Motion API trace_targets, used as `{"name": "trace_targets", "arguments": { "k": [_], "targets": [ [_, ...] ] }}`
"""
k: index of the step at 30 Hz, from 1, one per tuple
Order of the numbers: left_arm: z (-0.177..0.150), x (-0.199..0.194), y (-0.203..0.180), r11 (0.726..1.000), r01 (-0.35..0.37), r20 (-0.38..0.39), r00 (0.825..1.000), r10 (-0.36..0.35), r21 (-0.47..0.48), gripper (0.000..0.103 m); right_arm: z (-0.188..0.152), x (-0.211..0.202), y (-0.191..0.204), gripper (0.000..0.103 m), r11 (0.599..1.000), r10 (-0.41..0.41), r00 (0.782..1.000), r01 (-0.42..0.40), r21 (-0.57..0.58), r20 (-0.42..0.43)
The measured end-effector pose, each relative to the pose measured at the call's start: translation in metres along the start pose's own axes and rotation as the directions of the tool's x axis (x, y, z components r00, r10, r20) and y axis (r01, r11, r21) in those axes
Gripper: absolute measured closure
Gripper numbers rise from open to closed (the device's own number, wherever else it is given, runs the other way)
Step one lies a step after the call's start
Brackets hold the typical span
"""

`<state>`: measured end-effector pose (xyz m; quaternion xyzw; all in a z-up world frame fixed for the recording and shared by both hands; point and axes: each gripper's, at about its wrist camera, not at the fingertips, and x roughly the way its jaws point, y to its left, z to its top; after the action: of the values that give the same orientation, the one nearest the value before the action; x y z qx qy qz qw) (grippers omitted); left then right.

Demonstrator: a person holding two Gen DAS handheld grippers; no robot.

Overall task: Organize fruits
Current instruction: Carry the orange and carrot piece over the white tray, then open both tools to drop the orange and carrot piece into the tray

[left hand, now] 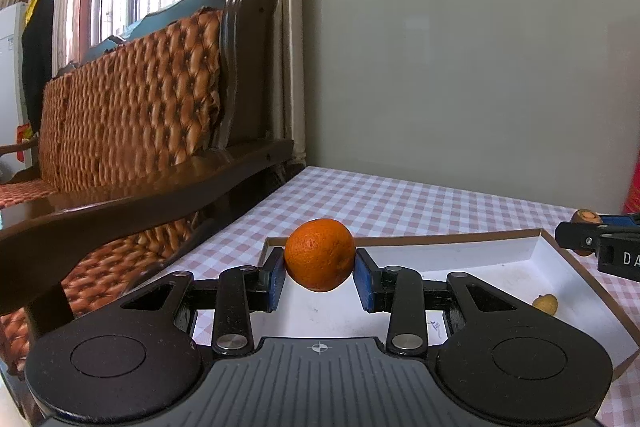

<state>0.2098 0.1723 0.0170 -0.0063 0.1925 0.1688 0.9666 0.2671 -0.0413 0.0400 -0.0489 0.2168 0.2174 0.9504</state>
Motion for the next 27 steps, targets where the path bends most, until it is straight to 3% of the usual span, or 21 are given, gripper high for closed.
{"name": "trace_targets", "arguments": {
  "k": [17,21,22,23,24,25,26,27],
  "targets": [
    [0.007,0.036,-0.003,1.0,-0.018,-0.054,0.998,0.019,0.016,0.066,0.007,0.036,-0.022,0.083,0.999,-0.01,0.998,0.012,0.031,-0.063],
    [0.007,0.041,0.002,0.999,-0.027,-0.049,0.998,0.026,-0.024,0.066,0.009,0.042,-0.031,0.083,0.998,0.003,0.997,0.001,0.057,-0.073],
    [0.005,0.037,0.004,0.999,-0.024,-0.026,0.999,0.023,-0.043,0.06,0.009,0.043,-0.032,0.083,0.998,0.005,0.997,0.0,0.064,-0.075],
    [0.004,0.033,0.004,0.999,-0.033,-0.007,0.999,0.033,-0.042,0.022,0.01,0.045,-0.033,0.08,0.998,0.005,0.997,0.0,0.06,-0.078],
    [0.003,0.029,0.004,0.997,-0.061,0.014,0.998,0.062,-0.043,0.003,0.01,0.045,-0.033,0.063,0.999,-0.011,0.997,0.015,0.047,-0.075],
    [0.003,0.022,0.003,0.996,-0.08,0.06,0.995,0.082,-0.044,0.0,0.01,0.043,-0.034,0.047,0.998,-0.038,0.998,0.04,0.041,-0.052],
    [0.003,0.018,0.003,0.996,-0.08,0.083,0.993,0.082,-0.037,0.0,0.008,0.038,-0.035,0.014,0.996,-0.073,0.997,0.073,0.043,-0.004],
    [0.004,0.015,0.002,0.996,-0.082,0.089,0.992,0.085,-0.033,0.0,0.006,0.033,-0.035,0.01,0.995,-0.091,0.995,0.089,0.042,0.036]
  ]
}}
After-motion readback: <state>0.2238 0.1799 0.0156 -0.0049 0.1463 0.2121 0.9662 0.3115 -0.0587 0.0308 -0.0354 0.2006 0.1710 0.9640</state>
